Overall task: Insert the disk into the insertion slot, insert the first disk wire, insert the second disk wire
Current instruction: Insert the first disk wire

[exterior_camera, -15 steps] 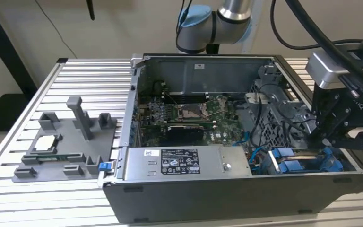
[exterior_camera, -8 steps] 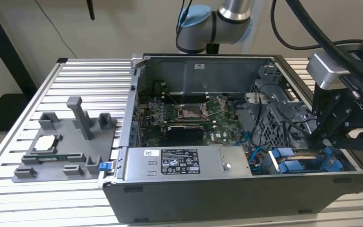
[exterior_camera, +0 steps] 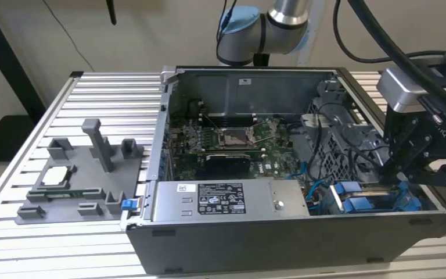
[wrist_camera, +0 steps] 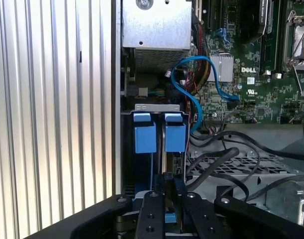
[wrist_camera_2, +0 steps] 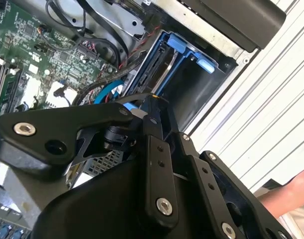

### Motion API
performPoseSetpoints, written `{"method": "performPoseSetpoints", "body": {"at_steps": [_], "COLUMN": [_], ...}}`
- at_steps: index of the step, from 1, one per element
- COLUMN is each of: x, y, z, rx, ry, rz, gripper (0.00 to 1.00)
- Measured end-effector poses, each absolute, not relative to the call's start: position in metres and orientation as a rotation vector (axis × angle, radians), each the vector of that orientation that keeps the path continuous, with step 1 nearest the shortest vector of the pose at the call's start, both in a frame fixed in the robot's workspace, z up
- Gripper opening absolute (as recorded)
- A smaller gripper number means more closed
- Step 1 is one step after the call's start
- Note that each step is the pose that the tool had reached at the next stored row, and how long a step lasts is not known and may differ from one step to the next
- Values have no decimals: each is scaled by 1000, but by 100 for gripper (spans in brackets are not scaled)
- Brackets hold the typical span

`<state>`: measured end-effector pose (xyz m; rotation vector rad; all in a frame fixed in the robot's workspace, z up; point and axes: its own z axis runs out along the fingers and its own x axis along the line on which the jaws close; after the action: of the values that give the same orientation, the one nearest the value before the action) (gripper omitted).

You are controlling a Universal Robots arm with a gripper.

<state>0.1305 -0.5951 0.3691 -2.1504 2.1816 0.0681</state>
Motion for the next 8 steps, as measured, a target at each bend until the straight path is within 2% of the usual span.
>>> {"method": "performPoseSetpoints", "body": {"at_steps": [8], "x": [133], "y": [-595], "z": [364], "rx": [-2150], "ry": [2181], "rz": [68], "gripper": [0]}}
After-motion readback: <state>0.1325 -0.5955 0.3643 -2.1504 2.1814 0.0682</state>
